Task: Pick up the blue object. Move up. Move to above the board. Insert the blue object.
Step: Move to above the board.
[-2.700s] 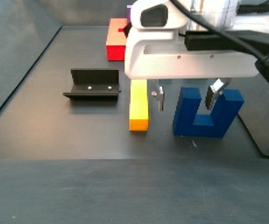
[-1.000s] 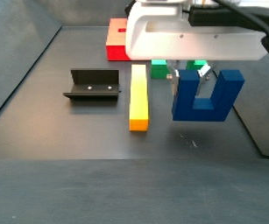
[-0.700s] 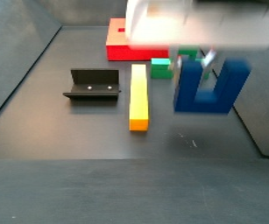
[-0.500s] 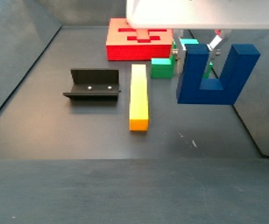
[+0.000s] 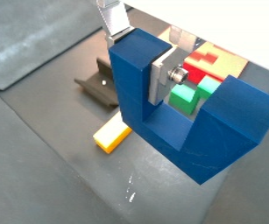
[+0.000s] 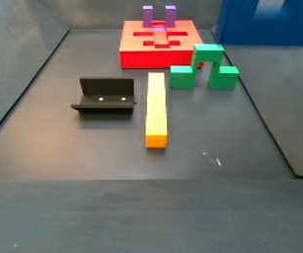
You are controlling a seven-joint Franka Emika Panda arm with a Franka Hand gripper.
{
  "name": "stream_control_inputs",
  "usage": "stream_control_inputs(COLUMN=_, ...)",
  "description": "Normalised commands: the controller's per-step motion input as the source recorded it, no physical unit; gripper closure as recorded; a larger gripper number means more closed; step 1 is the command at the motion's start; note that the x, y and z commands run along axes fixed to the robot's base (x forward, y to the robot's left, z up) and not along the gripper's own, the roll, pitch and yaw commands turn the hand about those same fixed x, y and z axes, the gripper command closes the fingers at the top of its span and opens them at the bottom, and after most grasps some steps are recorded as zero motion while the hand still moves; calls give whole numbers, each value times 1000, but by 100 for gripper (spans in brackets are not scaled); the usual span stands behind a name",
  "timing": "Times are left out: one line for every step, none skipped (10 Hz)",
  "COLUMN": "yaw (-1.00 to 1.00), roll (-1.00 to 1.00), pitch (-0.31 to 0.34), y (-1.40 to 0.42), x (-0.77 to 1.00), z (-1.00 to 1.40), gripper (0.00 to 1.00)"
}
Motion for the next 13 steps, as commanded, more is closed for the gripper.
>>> stream_control_inputs(yaw=1, roll=7, pitch=68, y=2, x=43, z=216, gripper=100)
stream_control_inputs(yaw=194, roll=-97, pitch=213, y=-1400, x=210, z=158, gripper=100)
stream_control_inputs(yaw=179, roll=-77, pitch=201, y=-1400, x=207, z=147, gripper=100)
stream_control_inputs(yaw=112, roll=-22, pitch=147, y=-1400, x=207, z=150, gripper=100)
stream_control_inputs(yaw=77, roll=-55, pitch=113, y=-1400, x=210, z=153, gripper=100)
stream_control_inputs(yaw=39, roll=-27, pitch=84, y=-1400, x=214, z=160, gripper=100)
stream_control_inputs(yaw=30, roll=-7, pitch=78, y=-1400, x=216, z=161, gripper=100)
stream_control_inputs(yaw=14, roll=-9, pitch=88, y=-1400, x=228, z=166, gripper=100)
stream_control_inputs(yaw=15, roll=-11, pitch=101, y=-1400, x=236, z=168, gripper=100)
stream_control_inputs(yaw=9, roll=-7, pitch=134, y=-1400, x=259, z=173, gripper=100)
stream_control_inputs(yaw=10, roll=-4, pitch=150, y=-1400, x=278, z=177, gripper=100)
stream_control_inputs(yaw=10, roll=15, pitch=155, y=-1400, x=301, z=183, gripper=100)
stream_control_inputs(yaw=8, roll=0, pitch=156, y=-1400, x=325, z=189, gripper=100)
